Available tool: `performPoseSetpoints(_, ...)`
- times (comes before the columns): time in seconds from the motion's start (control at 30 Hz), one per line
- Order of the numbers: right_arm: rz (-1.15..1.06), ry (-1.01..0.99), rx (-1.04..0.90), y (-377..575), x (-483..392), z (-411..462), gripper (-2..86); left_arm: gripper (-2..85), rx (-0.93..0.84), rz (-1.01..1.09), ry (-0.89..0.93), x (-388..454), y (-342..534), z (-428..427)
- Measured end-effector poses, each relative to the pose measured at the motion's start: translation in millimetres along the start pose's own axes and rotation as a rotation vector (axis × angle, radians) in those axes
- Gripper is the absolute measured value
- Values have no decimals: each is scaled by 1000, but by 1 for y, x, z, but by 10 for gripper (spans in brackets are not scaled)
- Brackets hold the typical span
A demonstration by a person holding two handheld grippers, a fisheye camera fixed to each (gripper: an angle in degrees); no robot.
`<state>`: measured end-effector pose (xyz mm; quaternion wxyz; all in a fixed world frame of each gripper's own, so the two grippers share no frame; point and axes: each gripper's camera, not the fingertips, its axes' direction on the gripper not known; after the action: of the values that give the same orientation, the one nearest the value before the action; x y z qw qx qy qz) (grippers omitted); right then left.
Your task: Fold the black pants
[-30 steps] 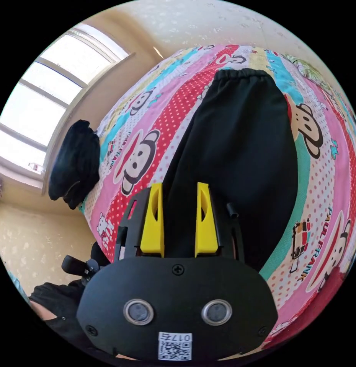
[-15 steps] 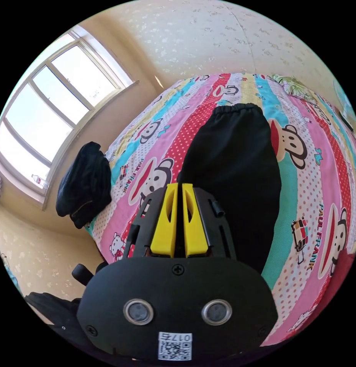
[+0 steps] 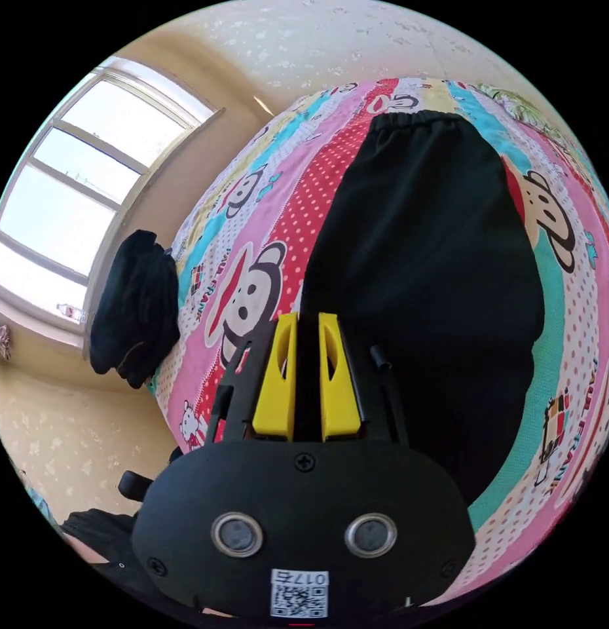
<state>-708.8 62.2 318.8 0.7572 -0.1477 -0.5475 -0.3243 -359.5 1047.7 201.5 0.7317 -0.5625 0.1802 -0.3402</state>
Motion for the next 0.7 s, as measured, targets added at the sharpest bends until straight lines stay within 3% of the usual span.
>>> performPoseSetpoints(0.27, -134, 187, 91, 122, -16, -93, 57, 118, -1, -7, -11, 10, -8, 6)
performPoseSetpoints(0.47, 61, 19, 136, 236, 50, -159, 62, 114, -19, -8, -36, 24, -14, 16)
performPoseSetpoints(0.7, 216, -16, 216, 316, 95, -197, 72, 101, 2, -79, -92, 29, -14, 20)
